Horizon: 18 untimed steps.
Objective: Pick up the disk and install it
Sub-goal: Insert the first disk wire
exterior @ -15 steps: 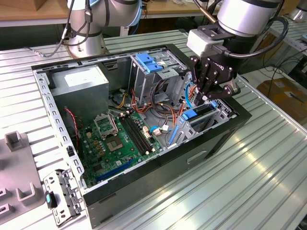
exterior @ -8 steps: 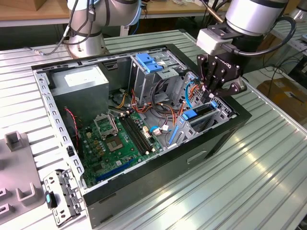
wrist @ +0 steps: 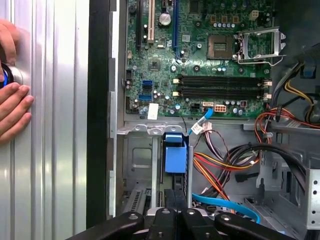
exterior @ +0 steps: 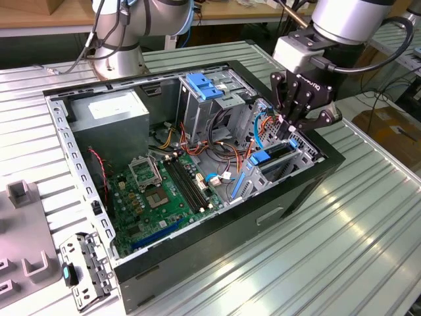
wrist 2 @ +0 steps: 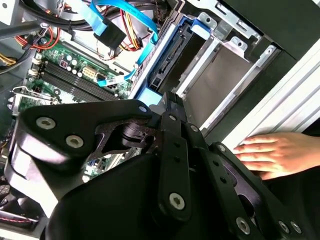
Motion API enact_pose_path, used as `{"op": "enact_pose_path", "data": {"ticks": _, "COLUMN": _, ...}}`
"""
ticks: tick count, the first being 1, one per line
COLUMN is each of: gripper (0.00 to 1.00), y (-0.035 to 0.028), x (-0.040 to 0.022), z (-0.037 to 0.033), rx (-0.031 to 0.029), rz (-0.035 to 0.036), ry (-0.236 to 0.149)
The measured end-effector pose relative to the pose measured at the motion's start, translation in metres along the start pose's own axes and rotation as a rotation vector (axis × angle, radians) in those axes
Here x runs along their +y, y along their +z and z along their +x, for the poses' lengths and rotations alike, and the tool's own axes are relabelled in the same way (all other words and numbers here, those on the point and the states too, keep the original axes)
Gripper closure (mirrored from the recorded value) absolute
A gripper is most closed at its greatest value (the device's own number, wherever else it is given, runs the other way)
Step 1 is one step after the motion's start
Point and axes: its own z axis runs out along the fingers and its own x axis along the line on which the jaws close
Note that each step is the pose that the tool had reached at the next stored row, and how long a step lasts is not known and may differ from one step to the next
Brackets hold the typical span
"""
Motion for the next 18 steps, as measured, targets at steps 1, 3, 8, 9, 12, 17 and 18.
{"op": "enact_pose_path", "data": {"ticks": 1, "gripper": 0.89, "y": -0.0015, "x": 0.0, "z": 0.0001, "rx": -0.0003, "rz": 0.0001, "ry": -0.003}}
{"op": "enact_pose_path", "data": {"ticks": 3, "gripper": 0.89, "y": -0.0036, "x": -0.0001, "z": 0.0001, "rx": -0.0003, "rz": 0.0002, "ry": -0.006}}
{"op": "enact_pose_path", "data": {"ticks": 8, "gripper": 0.89, "y": -0.0043, "x": -0.0035, "z": 0.0, "rx": 0.0007, "rz": 0.0004, "ry": -0.012}}
{"op": "enact_pose_path", "data": {"ticks": 9, "gripper": 0.89, "y": -0.0039, "x": -0.0075, "z": -0.0004, "rx": 0.0004, "rz": 0.0004, "ry": -0.016}}
{"op": "enact_pose_path", "data": {"ticks": 12, "gripper": 0.89, "y": -0.0029, "x": -0.0191, "z": -0.0016, "rx": 0.0003, "rz": 0.0007, "ry": -0.022}}
{"op": "enact_pose_path", "data": {"ticks": 17, "gripper": 0.89, "y": -0.0003, "x": -0.0378, "z": -0.0048, "rx": -0.0001, "rz": 0.001, "ry": -0.033}}
{"op": "enact_pose_path", "data": {"ticks": 18, "gripper": 0.89, "y": 0.0, "x": -0.0401, "z": -0.0052, "rx": 0.0, "rz": 0.001, "ry": -0.034}}
